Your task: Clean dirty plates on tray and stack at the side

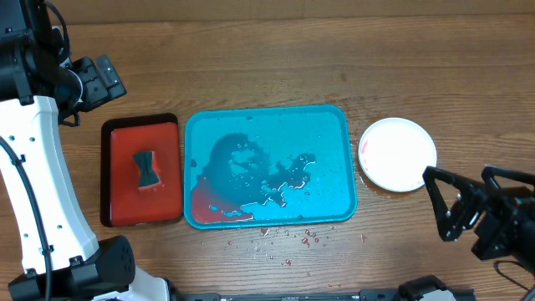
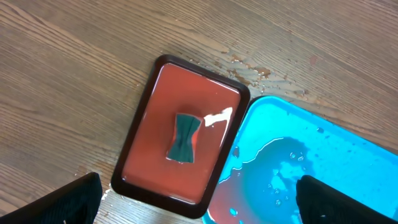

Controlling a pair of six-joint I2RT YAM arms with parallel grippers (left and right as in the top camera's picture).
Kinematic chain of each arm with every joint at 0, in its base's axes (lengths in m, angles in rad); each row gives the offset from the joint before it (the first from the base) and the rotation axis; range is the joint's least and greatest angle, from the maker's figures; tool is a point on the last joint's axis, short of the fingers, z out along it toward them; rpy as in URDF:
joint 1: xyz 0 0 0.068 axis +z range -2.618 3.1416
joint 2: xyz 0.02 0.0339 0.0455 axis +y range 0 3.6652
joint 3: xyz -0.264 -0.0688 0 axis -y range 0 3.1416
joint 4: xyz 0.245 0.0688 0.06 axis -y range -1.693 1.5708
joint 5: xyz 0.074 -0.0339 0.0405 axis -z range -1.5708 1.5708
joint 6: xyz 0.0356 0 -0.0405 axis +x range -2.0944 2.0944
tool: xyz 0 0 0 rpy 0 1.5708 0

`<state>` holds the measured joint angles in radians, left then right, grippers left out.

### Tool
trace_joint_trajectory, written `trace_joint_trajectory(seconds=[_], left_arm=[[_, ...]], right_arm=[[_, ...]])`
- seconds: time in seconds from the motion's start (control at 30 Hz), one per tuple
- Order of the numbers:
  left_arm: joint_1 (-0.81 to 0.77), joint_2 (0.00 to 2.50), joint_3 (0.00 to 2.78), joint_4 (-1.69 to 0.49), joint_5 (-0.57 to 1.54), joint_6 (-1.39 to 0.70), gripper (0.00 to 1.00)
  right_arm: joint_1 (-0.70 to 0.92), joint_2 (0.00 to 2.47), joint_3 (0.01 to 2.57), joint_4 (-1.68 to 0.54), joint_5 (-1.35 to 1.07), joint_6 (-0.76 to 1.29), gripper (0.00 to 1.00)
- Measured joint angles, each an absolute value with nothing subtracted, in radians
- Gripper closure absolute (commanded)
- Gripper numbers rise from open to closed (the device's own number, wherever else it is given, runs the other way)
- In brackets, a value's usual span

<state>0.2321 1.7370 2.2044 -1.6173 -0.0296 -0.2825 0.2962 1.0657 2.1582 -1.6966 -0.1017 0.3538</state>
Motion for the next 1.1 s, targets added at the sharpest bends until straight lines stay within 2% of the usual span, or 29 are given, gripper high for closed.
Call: trace_joint_trajectory(seconds=[0.37,0.57,0.77,1.1], left_arm=[[0.232,1.737,2.204,-1.617,-0.030,-0.282,0.00],[0.232,1.737,2.204,-1.618,-0.030,-0.282,0.00],[0.232,1.737,2.204,-1.617,-0.030,-0.283,0.00],[0.232,1.737,2.204,-1.619,-0.029,-0.283,0.00]], right_arm=[[0.307,1.071,2.156,-1.678,-0.091,0.346,0.00],[0.240,1.040,2.034,-1.503,-0.070,0.283,0.00],[0.209,0.866,1.623,-1.131,-0.069,0.196,0.00],[0.108,0.386,0.785,-0.509,-0.155,0.135,0.00]])
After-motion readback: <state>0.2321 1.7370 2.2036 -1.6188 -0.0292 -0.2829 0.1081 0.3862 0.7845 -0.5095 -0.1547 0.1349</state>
